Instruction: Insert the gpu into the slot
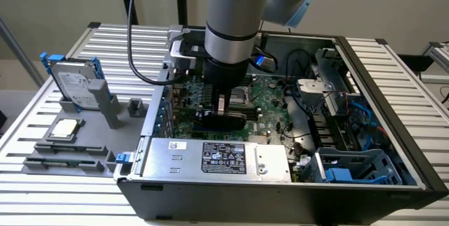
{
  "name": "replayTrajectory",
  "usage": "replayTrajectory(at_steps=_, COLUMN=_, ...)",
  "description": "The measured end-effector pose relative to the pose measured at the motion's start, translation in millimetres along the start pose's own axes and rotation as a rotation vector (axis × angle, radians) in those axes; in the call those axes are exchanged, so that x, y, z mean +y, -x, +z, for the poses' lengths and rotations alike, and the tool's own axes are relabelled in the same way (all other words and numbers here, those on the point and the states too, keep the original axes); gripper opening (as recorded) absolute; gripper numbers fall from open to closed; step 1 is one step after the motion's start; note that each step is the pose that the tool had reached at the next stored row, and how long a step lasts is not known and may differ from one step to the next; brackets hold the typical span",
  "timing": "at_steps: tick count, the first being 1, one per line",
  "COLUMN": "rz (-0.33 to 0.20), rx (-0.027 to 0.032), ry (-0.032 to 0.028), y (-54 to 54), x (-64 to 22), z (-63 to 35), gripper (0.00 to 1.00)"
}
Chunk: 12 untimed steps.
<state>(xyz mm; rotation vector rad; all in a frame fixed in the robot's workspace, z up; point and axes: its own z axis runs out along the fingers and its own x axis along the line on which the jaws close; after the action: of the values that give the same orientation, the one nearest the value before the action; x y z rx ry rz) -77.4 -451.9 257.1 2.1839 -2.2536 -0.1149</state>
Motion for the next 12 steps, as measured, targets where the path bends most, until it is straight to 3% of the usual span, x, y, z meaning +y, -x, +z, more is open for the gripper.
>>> replayTrajectory(at_steps=12, rz=-0.008, rx=0.0008, ry=0.0062, y=-0.3, x=-0.6, z=6.4, gripper=0.26)
